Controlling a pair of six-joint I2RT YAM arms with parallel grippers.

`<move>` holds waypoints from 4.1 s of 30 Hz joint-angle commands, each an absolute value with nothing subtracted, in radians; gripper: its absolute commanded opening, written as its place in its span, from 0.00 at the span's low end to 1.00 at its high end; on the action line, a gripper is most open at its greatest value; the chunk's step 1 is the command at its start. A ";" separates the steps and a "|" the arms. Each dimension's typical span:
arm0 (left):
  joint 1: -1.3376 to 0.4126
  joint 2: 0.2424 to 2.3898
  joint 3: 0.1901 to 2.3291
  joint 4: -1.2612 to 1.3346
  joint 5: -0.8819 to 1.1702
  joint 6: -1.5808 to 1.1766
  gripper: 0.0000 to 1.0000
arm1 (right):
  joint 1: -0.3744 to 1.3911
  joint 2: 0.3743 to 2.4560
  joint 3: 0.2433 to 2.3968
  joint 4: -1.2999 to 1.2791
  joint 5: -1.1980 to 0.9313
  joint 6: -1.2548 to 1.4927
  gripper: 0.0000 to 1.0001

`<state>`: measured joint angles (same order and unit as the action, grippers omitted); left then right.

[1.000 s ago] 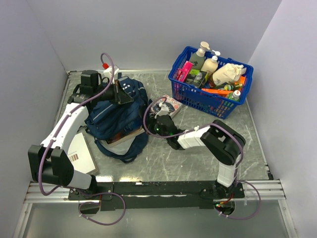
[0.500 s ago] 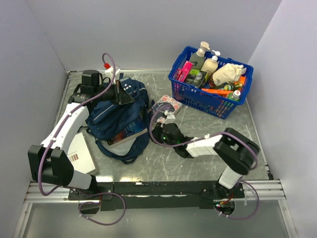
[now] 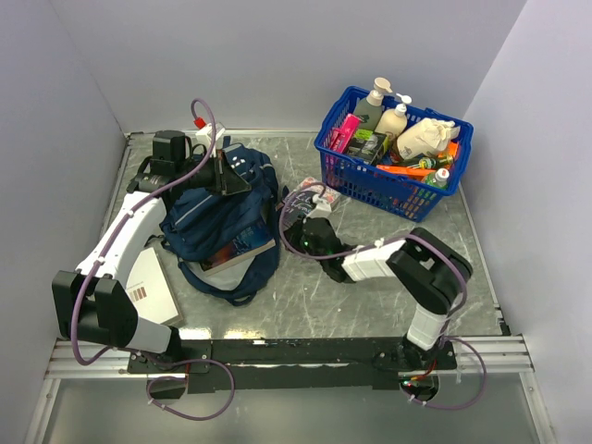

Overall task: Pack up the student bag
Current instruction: Place the book in the student bag.

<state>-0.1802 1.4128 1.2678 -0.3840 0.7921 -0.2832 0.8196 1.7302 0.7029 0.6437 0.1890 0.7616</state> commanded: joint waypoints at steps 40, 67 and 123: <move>-0.209 1.342 1.378 -0.281 0.876 -0.304 0.01 | 0.960 1.467 0.741 0.398 0.167 0.522 0.42; -0.207 1.341 1.397 -0.290 0.761 -0.317 0.01 | 1.200 1.920 1.123 0.367 0.195 0.213 0.10; -0.207 1.135 1.428 -0.420 1.224 -0.633 0.01 | 1.101 2.181 1.241 0.678 0.660 -0.198 0.00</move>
<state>-0.1967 1.2636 1.3991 -0.5995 0.9215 -0.4221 1.1732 2.2238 1.2293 0.7132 0.5533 -0.2291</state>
